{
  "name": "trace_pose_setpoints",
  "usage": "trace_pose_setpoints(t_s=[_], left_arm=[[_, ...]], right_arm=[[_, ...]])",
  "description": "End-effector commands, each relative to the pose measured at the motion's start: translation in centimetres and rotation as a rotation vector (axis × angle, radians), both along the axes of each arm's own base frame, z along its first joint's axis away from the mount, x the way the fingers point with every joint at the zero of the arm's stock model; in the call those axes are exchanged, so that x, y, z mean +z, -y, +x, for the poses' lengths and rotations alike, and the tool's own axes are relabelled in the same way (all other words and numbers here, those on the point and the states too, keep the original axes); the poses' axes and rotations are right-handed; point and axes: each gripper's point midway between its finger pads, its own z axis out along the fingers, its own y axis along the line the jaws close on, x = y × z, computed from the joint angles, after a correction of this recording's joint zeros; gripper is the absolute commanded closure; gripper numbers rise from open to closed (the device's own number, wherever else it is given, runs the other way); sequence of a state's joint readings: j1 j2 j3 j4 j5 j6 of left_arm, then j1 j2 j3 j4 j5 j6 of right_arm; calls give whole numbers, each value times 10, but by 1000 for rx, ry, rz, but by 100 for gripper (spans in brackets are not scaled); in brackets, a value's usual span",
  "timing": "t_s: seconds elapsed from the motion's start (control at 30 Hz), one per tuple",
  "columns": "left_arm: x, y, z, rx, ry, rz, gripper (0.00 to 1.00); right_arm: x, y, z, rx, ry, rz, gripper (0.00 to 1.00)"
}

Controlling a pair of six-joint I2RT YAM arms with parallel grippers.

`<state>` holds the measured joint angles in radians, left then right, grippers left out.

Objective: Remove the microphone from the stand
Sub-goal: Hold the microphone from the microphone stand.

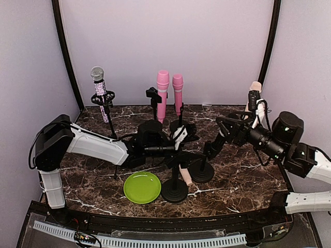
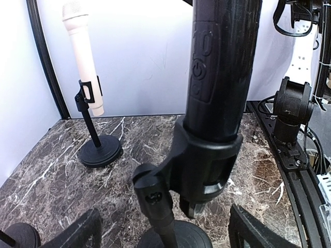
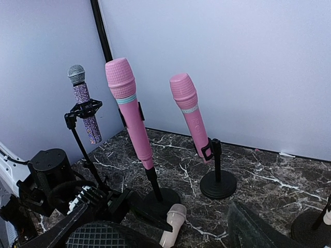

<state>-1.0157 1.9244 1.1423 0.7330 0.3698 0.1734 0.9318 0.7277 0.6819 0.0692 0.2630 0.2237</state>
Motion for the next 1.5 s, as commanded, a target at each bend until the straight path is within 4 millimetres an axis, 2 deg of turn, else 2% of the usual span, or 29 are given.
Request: trace_pose_setpoints(t_s=[0.0, 0.17, 0.43, 0.57, 0.7, 0.8, 0.9, 1.1, 1.33, 1.4, 1.47], left_arm=[[30, -9, 0, -2, -12, -75, 13], [36, -9, -2, -41, -38, -83, 13], [41, -8, -4, -82, -56, -87, 13], [42, -6, -9, -119, -62, -83, 13], [45, -2, -16, -172, -73, -72, 13], [47, -1, -19, -195, -78, -60, 13], [45, -1, -23, -215, -83, -38, 13], [33, -5, -25, -220, -84, 33, 13], [27, -14, -20, -172, -65, 77, 12], [26, -14, -19, -171, -67, 83, 15], [24, -14, -18, -170, -69, 92, 24]], right_arm=[[-4, 11, 5, -72, -31, -15, 15], [-13, 29, 12, -174, -77, -22, 22], [-18, 37, 13, -219, -101, -16, 24], [-15, 34, 11, -195, -88, -3, 41], [-3, 14, -2, -51, -1, 19, 64], [4, 1, -12, 47, 74, 35, 74], [13, -13, -20, 137, 149, 56, 81], [16, -36, -26, 272, 216, 31, 83], [11, -40, -20, 350, 197, 13, 82], [9, -39, -17, 357, 187, 12, 82], [8, -38, -15, 359, 183, 13, 81]])
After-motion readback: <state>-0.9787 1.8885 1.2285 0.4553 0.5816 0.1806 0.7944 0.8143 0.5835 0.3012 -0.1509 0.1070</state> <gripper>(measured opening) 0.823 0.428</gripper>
